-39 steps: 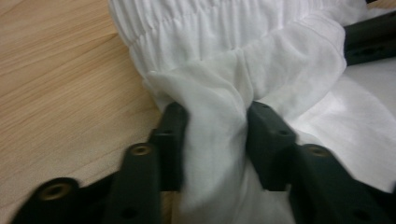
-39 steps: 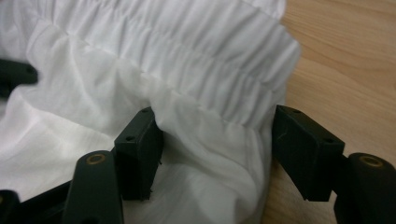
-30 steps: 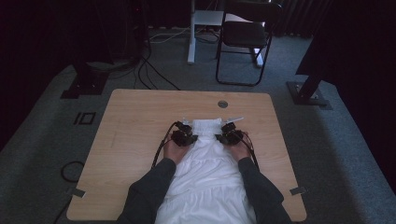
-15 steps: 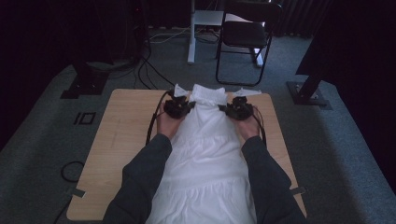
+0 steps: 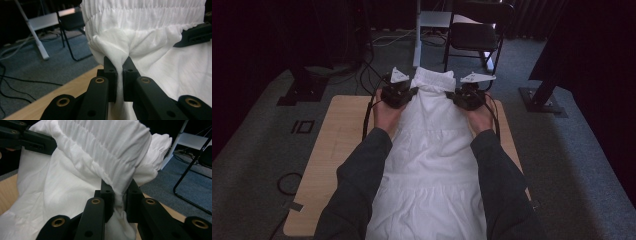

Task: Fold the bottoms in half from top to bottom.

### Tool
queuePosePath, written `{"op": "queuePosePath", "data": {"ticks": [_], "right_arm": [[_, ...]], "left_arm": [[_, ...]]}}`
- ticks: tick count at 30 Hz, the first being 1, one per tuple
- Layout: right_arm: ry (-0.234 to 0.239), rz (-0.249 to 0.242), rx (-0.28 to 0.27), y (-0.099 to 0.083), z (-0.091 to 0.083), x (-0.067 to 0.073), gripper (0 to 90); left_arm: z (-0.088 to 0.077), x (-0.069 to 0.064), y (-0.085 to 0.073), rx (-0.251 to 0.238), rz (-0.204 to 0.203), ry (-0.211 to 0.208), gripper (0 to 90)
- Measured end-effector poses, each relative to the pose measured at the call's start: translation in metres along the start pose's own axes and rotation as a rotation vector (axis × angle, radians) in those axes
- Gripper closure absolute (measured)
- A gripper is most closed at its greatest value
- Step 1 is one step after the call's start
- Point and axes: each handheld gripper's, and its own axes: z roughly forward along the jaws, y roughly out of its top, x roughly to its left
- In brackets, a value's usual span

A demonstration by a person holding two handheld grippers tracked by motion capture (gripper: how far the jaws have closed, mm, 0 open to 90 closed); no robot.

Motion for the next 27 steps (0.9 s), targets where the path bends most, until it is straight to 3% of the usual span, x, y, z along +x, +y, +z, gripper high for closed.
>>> {"op": "queuePosePath", "data": {"ticks": [4, 7, 8, 12, 14, 15, 19, 21, 22, 23, 27], "right_arm": [[0.024, -0.010, -0.008, -0.011, -0.016, 0.007, 79.8], [0.048, -0.009, -0.018, -0.016, -0.027, 0.011, 79.7], [0.060, -0.021, -0.020, -0.022, -0.037, 0.017, 79.6], [0.076, -0.039, -0.020, -0.035, -0.053, 0.030, 79.5], [0.101, -0.044, -0.022, -0.052, -0.066, 0.042, 79.4], [0.101, -0.044, -0.022, -0.052, -0.066, 0.042, 79.4], [0.135, -0.047, -0.010, -0.082, -0.078, 0.060, 79.4], [0.143, -0.047, 0.009, -0.099, -0.080, 0.067, 79.4], [0.159, -0.032, 0.031, -0.114, -0.081, 0.073, 79.4], [0.159, -0.032, 0.031, -0.114, -0.081, 0.073, 79.4], [0.198, -0.023, 0.115, -0.153, -0.078, 0.089, 79.5]], "left_arm": [[-0.019, -0.013, -0.005, -0.018, 0.035, -0.071, 85.6], [-0.028, -0.020, -0.009, -0.022, 0.059, -0.090, 85.4], [-0.038, -0.027, -0.015, -0.030, 0.064, -0.122, 85.3], [-0.052, -0.040, -0.029, -0.049, 0.067, -0.156, 85.2], [-0.065, -0.053, -0.047, -0.059, 0.080, -0.192, 84.8], [-0.065, -0.053, -0.047, -0.059, 0.080, -0.192, 84.7], [-0.078, -0.069, -0.075, -0.046, 0.098, -0.224, 84.6], [-0.082, -0.078, -0.093, -0.032, 0.082, -0.256, 84.5], [-0.083, -0.080, -0.100, -0.023, 0.079, -0.263, 84.5], [-0.084, -0.085, -0.110, -0.009, 0.071, -0.272, 84.5], [-0.084, -0.098, -0.155, 0.086, 0.039, -0.314, 84.3]]}}
